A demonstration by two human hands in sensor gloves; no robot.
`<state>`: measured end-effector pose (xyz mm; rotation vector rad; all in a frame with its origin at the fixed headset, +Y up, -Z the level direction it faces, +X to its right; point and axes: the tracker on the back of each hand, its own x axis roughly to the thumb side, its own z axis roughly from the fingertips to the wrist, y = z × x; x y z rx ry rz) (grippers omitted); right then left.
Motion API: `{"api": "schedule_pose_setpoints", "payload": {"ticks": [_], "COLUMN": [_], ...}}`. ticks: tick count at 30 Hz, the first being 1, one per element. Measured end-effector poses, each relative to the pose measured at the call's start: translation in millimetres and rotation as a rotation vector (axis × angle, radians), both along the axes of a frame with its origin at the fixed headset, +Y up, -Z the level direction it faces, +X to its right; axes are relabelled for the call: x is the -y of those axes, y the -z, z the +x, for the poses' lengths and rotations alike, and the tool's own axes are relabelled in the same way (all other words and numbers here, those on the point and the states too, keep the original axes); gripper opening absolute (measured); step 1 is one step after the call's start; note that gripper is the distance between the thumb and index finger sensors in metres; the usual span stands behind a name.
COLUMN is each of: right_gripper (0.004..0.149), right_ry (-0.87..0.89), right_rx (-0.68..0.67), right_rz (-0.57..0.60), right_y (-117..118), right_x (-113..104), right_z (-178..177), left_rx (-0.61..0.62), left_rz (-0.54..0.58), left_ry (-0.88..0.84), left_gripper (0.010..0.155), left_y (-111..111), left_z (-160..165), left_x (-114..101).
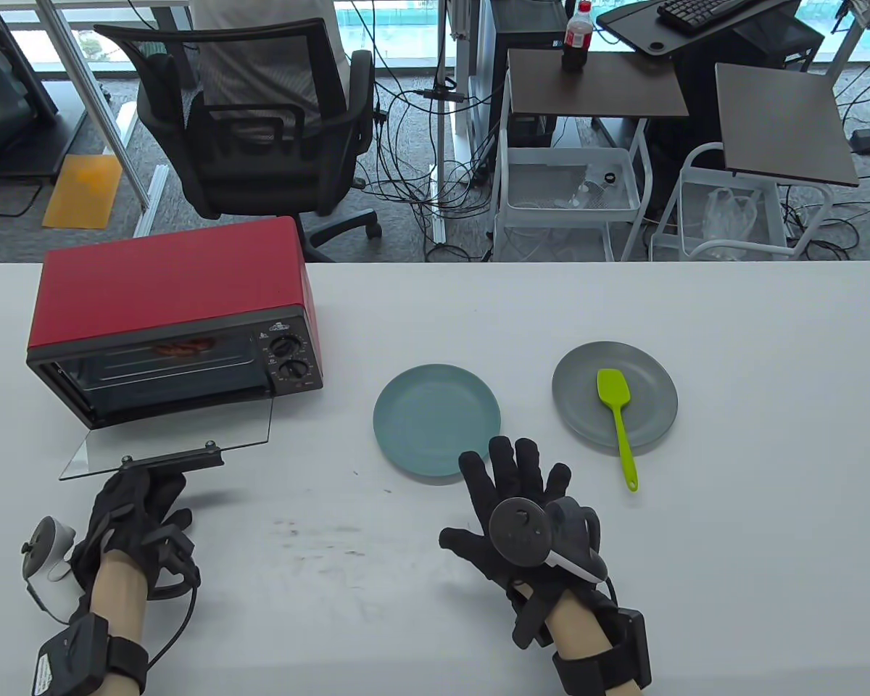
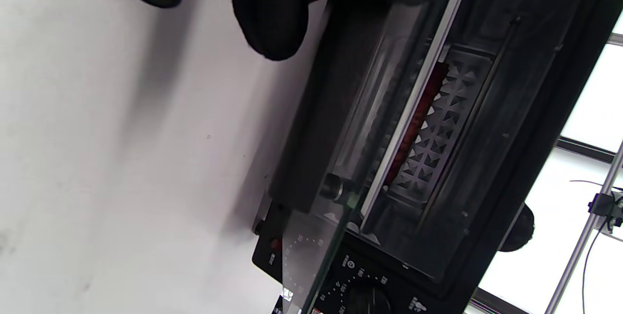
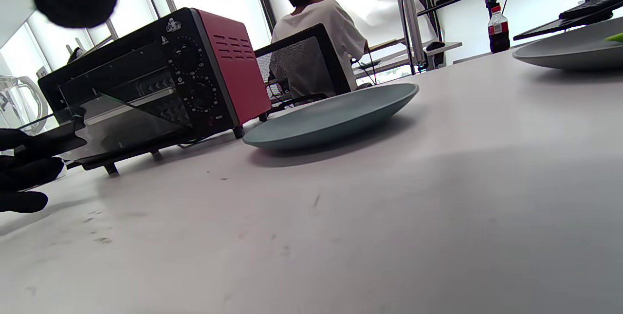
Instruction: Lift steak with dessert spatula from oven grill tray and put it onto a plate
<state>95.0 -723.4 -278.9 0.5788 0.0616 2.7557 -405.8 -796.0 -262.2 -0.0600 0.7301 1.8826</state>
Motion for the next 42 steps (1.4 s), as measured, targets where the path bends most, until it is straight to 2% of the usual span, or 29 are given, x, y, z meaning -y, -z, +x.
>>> {"api": "schedule_pose_setpoints", "payload": {"ticks": [8,27,42], "right_gripper": [0.094,0.095,0.095], "right_ry": [0.002,0.022,0.035], "right_rx": [-0.003,-0.023,-0.030], "right_rz": [-0.002,-0.010,-0.008], "right_y": [-0.2,-0.8,-1.5], "right_x": [-0.2,0.1,-0.7], "right_z": [-0.1,0.1,1.0], "left_rx": [-0.016,-0.018,-0.029], "left_rz": [-0.058,-0.152,-0.186], "left_ry": [0.007,0.082,0.112], "left_gripper": [0.068,0.069,0.071], "left_y": [-10.3,-23.1,-26.6], "left_z": [-2.3,-0.3,1.5], "left_x": [5.6,3.7,5.9]}}
